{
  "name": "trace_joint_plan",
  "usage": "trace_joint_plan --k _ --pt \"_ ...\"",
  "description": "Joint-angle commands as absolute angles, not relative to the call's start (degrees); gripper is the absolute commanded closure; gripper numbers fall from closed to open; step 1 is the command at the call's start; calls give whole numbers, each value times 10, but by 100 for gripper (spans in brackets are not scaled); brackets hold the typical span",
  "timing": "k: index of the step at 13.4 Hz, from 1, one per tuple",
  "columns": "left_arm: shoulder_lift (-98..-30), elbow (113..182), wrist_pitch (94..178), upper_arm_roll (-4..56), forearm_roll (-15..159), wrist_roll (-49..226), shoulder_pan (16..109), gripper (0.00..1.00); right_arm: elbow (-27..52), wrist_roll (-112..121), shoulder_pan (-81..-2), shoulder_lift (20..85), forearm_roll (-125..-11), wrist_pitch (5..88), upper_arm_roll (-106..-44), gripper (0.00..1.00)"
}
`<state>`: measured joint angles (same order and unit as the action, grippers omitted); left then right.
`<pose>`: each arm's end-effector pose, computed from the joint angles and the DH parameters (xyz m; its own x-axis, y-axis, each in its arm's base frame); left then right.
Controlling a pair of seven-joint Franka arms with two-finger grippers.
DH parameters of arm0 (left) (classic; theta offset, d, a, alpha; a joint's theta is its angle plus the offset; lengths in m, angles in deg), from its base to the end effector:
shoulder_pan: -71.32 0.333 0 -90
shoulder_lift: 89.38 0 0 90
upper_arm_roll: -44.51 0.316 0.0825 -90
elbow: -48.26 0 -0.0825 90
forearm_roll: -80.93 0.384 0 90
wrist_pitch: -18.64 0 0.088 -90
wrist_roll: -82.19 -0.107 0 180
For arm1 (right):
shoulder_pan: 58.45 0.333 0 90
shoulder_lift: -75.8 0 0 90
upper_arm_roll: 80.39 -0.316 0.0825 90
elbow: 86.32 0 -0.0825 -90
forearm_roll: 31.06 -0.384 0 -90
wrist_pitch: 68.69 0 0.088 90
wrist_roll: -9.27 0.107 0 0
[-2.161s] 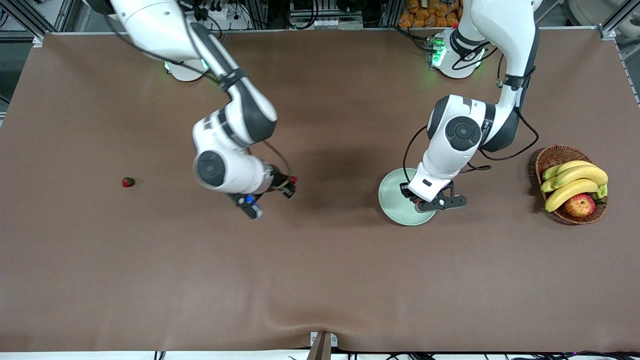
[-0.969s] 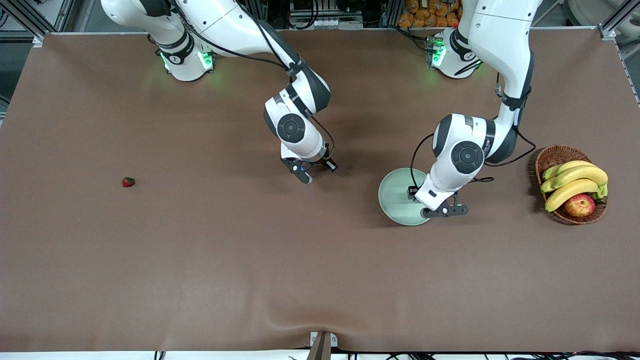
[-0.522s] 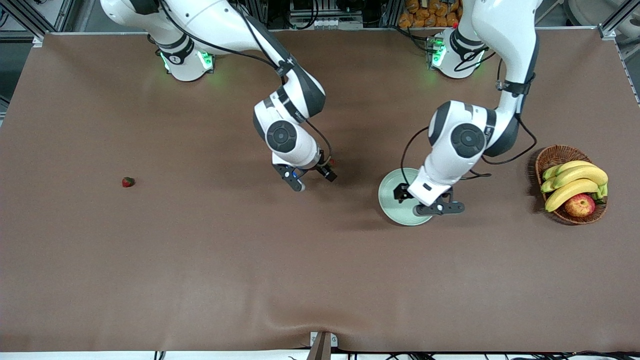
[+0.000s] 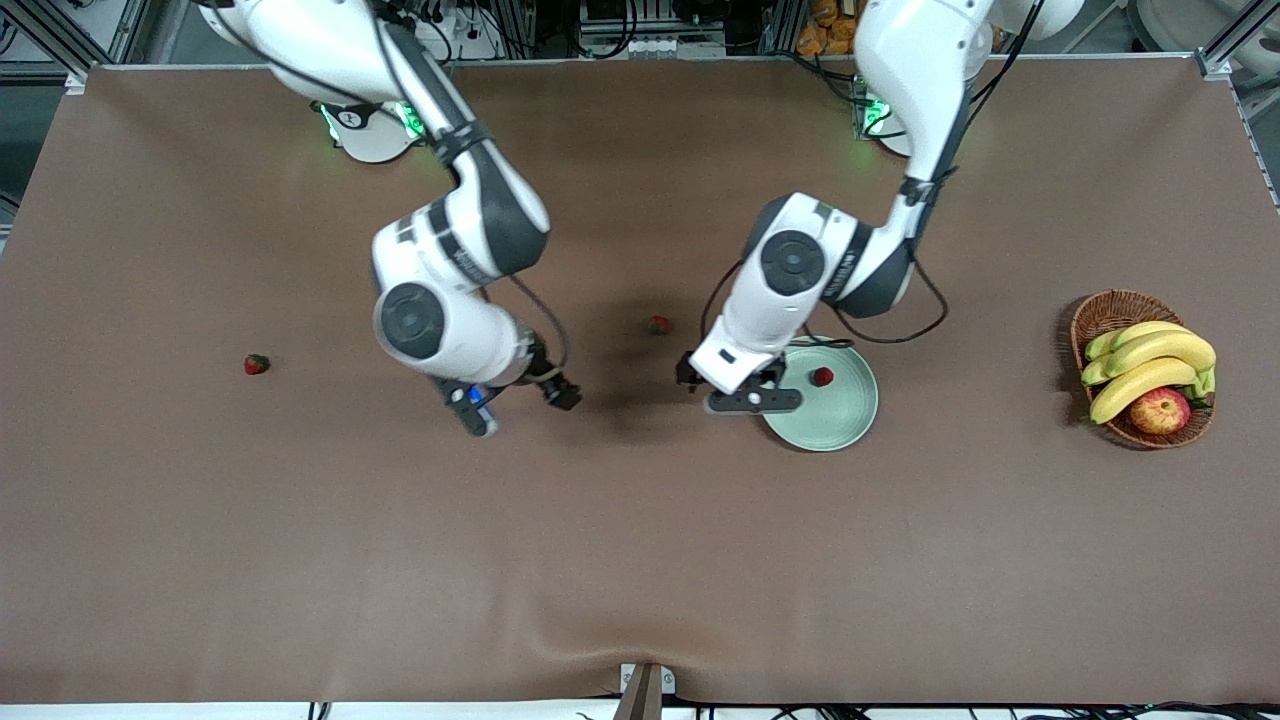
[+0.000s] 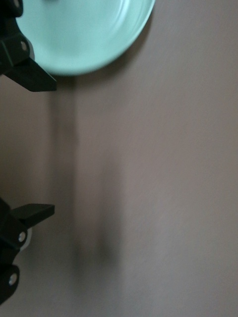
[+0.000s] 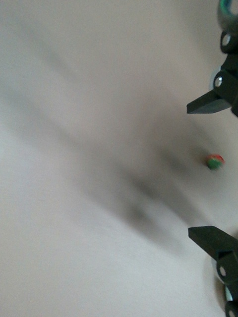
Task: Collect all strawberries into plate
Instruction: 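Grasp the second strawberry with the left gripper while the right gripper withdraws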
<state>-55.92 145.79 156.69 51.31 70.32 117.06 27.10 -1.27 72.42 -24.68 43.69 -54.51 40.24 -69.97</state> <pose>0.5399 -0.4261 0.2685 0.9961 0.0655 0.0599 0.0571 -0.9895 0.1330 0.6145 0.3187 0.3441 0.6395 -0.7065 -0.3031 -0.7390 -0.6736 0.0108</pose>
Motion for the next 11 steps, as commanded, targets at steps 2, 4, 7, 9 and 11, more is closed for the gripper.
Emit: trace_joint_plan --k 2,4,7,9,11 --pt "-531 1433 1558 519 706 1213 210 0 -13 534 -337 464 -530 311 -677 0" --pt "-519 1433 1543 521 712 1216 185 0 -9 424 -358 478 -479 278 -649 0" --pt "-504 1430 1543 518 750 1214 171 0 17 224 -403 507 -453 261 -617 0" --pt "-498 1431 1542 518 754 1210 164 0 61 109 -440 525 -451 271 -606 0" --pt "-491 1432 1542 518 754 1194 163 0 113 73 -449 543 -423 307 -601 0"
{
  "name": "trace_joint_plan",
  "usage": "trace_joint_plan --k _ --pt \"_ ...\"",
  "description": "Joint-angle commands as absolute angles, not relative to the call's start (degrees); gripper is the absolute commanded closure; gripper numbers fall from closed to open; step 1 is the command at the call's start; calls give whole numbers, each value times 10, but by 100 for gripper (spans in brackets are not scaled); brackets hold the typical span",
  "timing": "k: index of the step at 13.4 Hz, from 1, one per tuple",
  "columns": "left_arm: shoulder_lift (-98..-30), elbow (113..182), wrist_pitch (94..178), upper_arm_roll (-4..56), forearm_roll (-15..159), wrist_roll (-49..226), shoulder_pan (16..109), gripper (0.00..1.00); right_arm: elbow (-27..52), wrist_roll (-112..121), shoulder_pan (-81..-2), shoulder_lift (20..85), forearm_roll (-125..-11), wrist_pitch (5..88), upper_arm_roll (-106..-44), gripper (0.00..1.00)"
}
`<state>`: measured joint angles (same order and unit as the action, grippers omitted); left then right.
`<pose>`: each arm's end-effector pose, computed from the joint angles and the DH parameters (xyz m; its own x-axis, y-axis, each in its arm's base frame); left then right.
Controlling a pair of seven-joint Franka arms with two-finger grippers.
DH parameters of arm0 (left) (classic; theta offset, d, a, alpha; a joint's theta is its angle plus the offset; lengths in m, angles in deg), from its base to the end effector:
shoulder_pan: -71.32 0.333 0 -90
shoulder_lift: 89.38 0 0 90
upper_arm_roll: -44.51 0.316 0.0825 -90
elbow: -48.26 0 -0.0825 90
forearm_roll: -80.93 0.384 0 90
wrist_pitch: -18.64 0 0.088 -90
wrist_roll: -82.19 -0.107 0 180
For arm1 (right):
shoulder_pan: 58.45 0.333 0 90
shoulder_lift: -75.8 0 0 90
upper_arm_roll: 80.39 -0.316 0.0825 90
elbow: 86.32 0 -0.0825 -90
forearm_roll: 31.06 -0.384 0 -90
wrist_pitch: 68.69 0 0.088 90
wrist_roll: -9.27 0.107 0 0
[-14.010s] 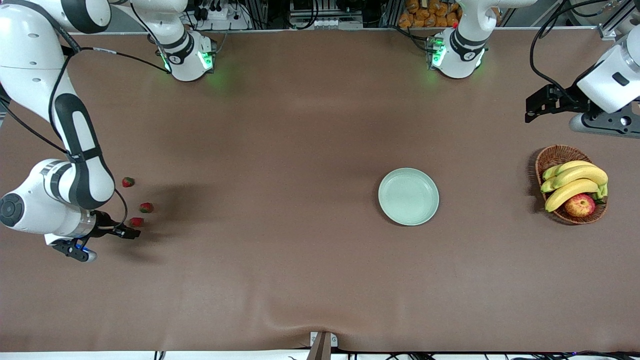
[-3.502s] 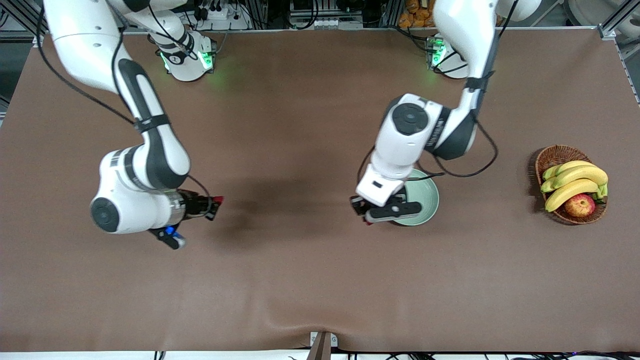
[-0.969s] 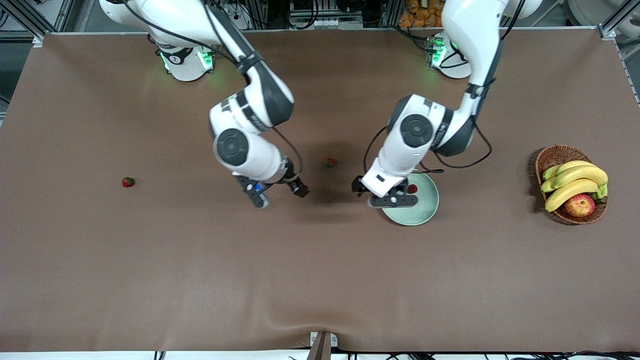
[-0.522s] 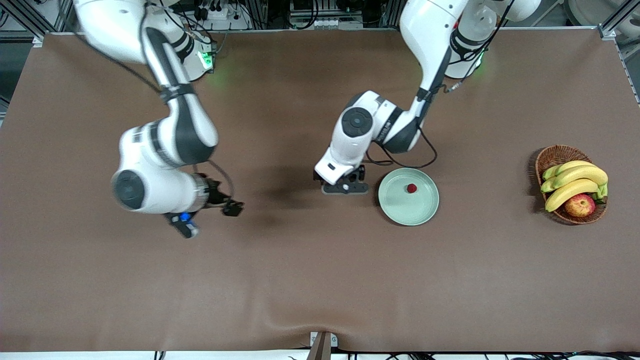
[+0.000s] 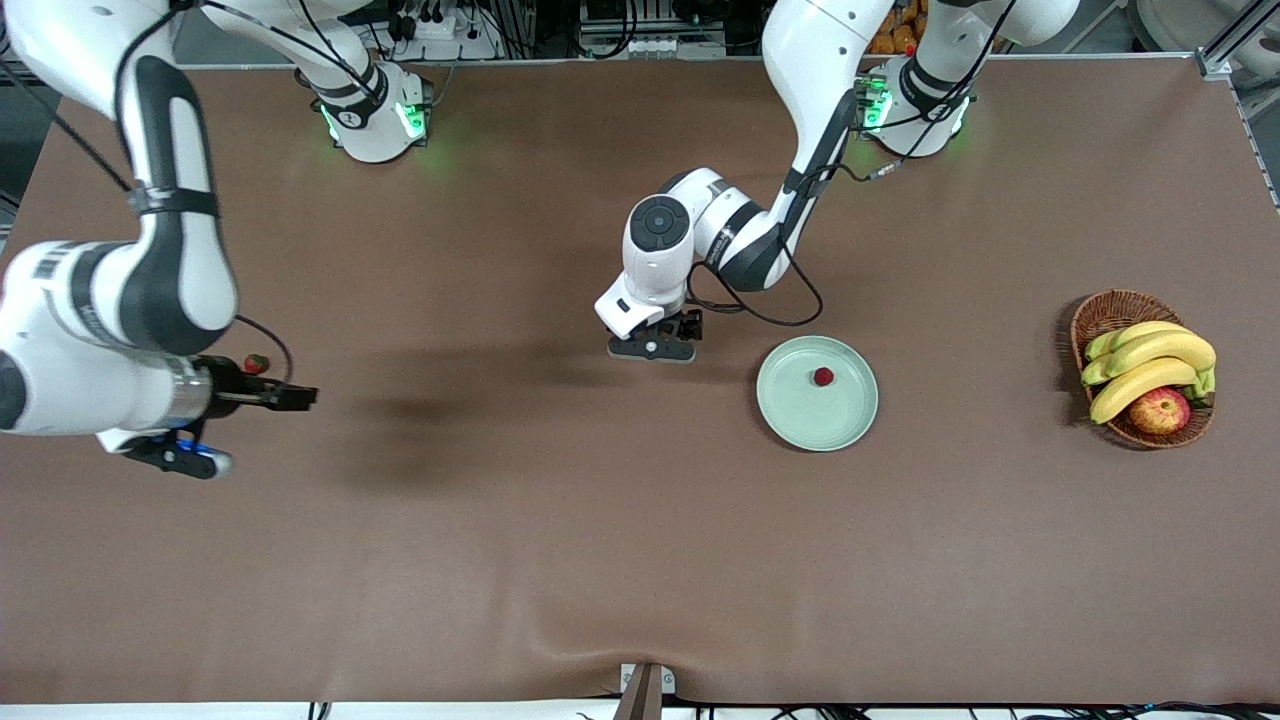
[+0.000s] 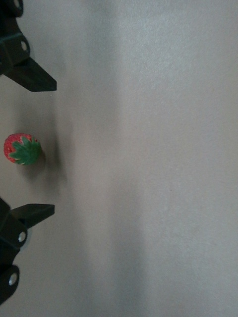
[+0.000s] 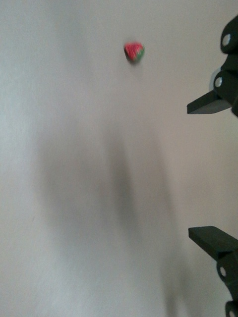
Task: Collect all strawberries into plate
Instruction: 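Grasp the second strawberry with the left gripper while the right gripper withdraws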
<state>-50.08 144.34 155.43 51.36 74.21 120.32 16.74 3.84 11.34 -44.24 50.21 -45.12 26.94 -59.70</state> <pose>0.4524 -0.5125 0.2078 0.9937 -0.1107 0.0199 -0.1112 -0.9935 0.0248 0.6391 -0.0210 0.3738 0.9302 -0.1838 -0.3176 -0.2130 -0.9753 -0.0594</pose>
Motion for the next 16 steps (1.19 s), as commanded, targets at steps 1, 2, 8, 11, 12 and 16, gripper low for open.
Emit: trace_joint_plan --k 1,2,8,11,12,16 --pt "-490 1432 1542 517 754 1191 162 0 145 69 -448 555 -381 345 -602 0" --pt "-488 1433 1542 517 754 1191 160 0 177 50 -450 562 -350 384 -602 0" --pt "-486 1444 1528 498 750 1192 160 0 336 -82 -517 574 -340 605 -597 0" --pt "-486 1449 1528 498 747 1195 160 36 343 -84 -535 560 -340 628 -598 0" --pt "-487 1452 1528 497 747 1195 160 62 351 -84 -543 553 -340 637 -599 0" --pt "-486 1458 1528 497 747 1196 160 100 378 -83 -545 537 -344 674 -600 10"
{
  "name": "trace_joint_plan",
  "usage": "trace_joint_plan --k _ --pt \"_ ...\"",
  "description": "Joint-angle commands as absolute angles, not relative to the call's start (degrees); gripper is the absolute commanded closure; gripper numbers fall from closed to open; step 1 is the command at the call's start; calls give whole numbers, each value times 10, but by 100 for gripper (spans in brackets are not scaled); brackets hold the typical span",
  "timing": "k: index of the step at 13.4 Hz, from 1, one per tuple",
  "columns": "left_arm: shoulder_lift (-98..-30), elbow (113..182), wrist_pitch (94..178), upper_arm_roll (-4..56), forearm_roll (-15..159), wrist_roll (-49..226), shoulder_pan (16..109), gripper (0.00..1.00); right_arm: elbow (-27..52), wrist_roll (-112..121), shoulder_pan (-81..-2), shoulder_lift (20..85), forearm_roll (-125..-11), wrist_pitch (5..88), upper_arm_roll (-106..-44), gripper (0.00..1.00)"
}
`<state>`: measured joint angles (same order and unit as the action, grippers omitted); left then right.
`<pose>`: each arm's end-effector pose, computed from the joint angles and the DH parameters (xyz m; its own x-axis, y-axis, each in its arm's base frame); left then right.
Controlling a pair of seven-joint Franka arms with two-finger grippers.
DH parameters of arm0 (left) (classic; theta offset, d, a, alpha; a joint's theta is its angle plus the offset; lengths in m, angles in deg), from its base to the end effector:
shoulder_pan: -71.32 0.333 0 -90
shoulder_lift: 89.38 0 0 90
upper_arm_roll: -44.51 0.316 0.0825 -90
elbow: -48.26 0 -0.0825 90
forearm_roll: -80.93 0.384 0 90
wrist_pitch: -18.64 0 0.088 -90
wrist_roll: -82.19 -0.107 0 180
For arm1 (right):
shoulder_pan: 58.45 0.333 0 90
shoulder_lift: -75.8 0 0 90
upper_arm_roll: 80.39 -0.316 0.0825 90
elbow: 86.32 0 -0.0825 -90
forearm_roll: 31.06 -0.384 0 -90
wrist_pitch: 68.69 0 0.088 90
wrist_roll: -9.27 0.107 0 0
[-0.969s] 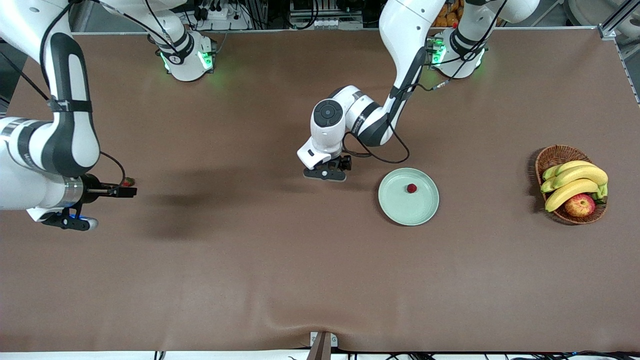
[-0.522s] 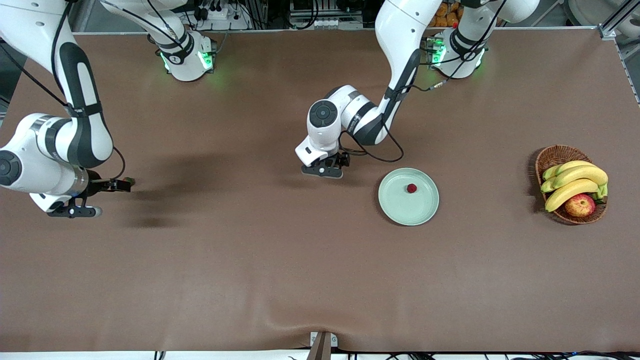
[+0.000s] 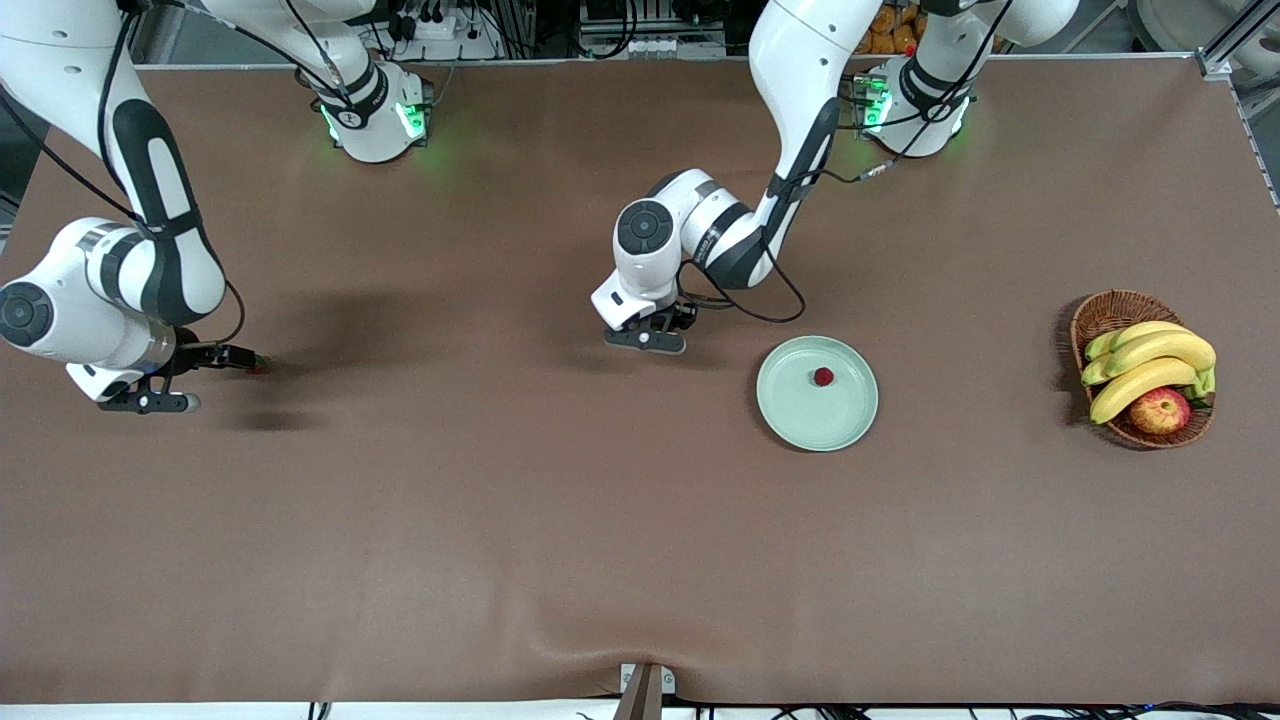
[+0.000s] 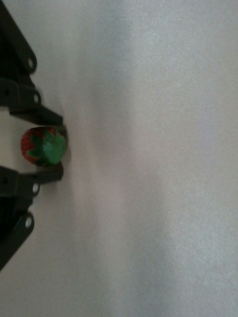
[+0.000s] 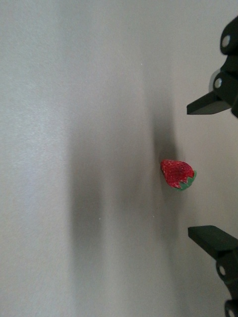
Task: Collect all strawberries into plate
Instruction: 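Place the strawberry on the plate while the right gripper grasps the last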
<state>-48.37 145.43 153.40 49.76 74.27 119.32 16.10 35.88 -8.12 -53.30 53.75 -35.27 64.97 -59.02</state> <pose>0.4248 -0.5169 0.1757 0.9857 -0.1591 -0.0551 -0.1604 -0.9869 -0.0195 0.5342 -0.1552 0.2244 0.9846 -0.0239 -0.1733 -0.0167 -0.9989 0.0427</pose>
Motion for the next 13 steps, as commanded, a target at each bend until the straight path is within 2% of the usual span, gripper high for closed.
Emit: trace_joint_plan --k 1,2,4,7,8,10,11,12,13 --pt "-488 1462 1528 498 747 1196 160 100 380 -83 -546 532 -347 680 -600 13" --pt "-490 1462 1528 498 746 1198 162 100 381 -83 -546 527 -348 685 -601 15" --pt "-501 1455 1504 499 745 1199 168 100 394 -82 -544 521 -352 710 -602 24" --pt "-561 1454 1480 500 744 1222 216 100 396 -82 -544 512 -364 715 -603 30" --pt "-581 1455 1472 500 744 1238 233 100 396 -82 -542 509 -368 715 -604 36" --pt "-619 1456 1401 502 748 1276 279 100 396 -82 -541 500 -380 716 -604 54" --pt "-620 1457 1390 504 754 1275 304 100 396 -82 -538 499 -390 714 -604 70" --pt "-617 1457 1390 504 763 1271 332 100 395 -80 -537 499 -391 709 -605 91" --pt "-616 1459 1390 503 784 1269 359 100 392 -78 -536 499 -391 708 -609 99"
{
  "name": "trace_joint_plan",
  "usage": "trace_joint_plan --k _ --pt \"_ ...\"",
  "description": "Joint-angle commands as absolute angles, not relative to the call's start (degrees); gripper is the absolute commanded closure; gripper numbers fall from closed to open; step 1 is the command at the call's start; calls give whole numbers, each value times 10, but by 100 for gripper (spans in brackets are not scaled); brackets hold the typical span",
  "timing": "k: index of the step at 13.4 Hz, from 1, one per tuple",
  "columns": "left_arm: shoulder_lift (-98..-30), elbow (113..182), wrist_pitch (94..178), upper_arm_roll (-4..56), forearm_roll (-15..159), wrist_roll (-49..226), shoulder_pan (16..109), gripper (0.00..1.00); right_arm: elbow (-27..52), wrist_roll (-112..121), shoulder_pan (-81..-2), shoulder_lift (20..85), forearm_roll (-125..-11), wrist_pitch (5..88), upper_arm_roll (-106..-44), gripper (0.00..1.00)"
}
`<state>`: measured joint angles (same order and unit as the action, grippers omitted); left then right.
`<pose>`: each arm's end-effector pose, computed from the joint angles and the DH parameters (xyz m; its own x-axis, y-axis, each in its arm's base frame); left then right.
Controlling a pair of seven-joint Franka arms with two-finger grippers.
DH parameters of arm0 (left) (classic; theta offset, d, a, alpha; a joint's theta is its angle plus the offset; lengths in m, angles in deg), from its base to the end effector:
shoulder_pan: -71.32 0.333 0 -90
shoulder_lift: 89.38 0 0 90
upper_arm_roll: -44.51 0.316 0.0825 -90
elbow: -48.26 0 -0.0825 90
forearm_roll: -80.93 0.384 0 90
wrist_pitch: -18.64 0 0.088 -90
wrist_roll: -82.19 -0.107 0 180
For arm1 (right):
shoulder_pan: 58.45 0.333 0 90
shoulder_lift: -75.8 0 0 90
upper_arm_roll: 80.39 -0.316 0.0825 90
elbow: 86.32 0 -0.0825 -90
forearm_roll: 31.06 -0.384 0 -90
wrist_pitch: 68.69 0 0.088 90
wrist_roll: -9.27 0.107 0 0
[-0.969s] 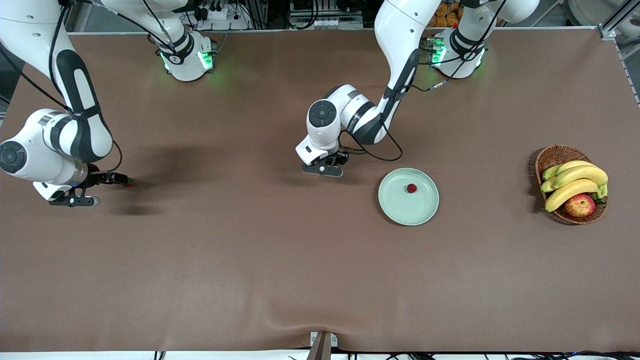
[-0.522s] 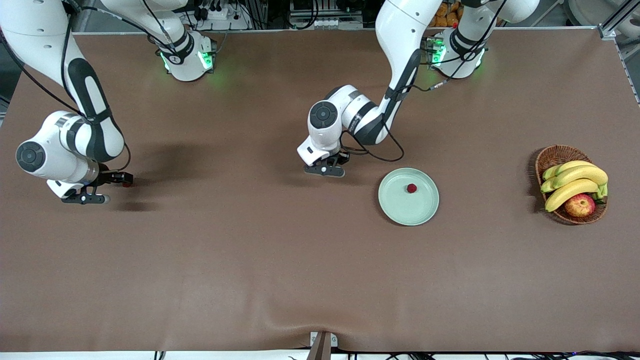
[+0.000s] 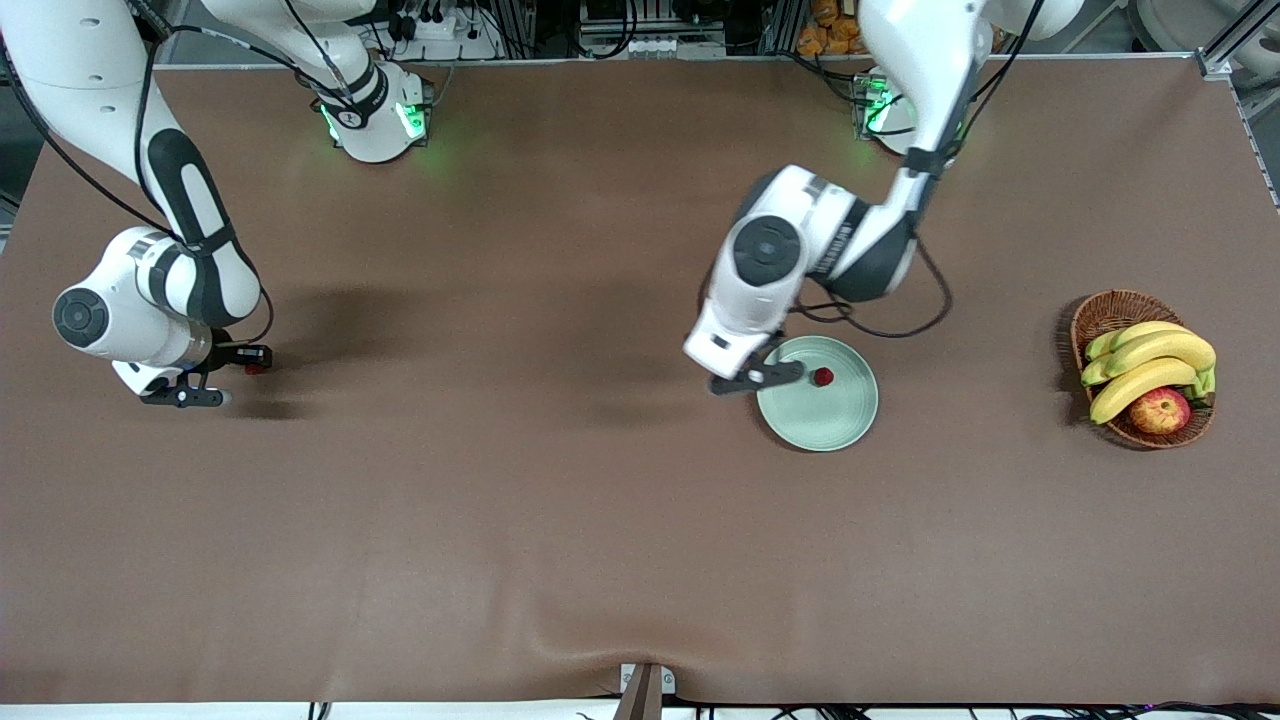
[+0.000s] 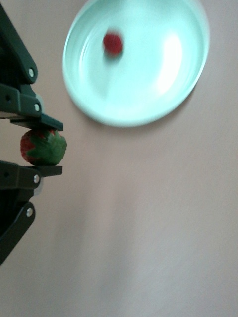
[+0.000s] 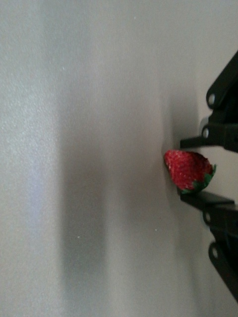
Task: Collect all strawberries into plate
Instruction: 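Place the strawberry on the plate while the right gripper grasps the last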
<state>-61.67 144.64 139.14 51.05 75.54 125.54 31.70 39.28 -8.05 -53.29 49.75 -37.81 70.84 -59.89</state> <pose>0.5509 -0.3735 0.3169 0.9744 0.2165 -0.0603 0.2156 -0.9762 -0.0224 0.5154 -0.1480 0.1742 0.9803 -0.0457 -0.1923 -0.0387 -0.9985 0.0396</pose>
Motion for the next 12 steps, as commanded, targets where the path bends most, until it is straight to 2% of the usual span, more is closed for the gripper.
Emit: trace_joint_plan --k 1,3,7,9,12 --pt "-616 1462 1390 502 796 1268 380 100 388 -76 -536 502 -391 705 -611 100" --pt "-612 1471 1392 502 797 1255 403 100 360 -73 -534 511 -392 656 -612 100" --pt "-590 1523 1498 502 801 1236 423 100 236 30 -506 522 -397 457 -622 100" --pt "-575 1522 1501 502 801 1222 434 100 221 109 -456 531 -433 421 -621 100" --pt "-563 1516 1506 500 801 1204 452 100 213 260 -355 535 -489 428 -621 100"
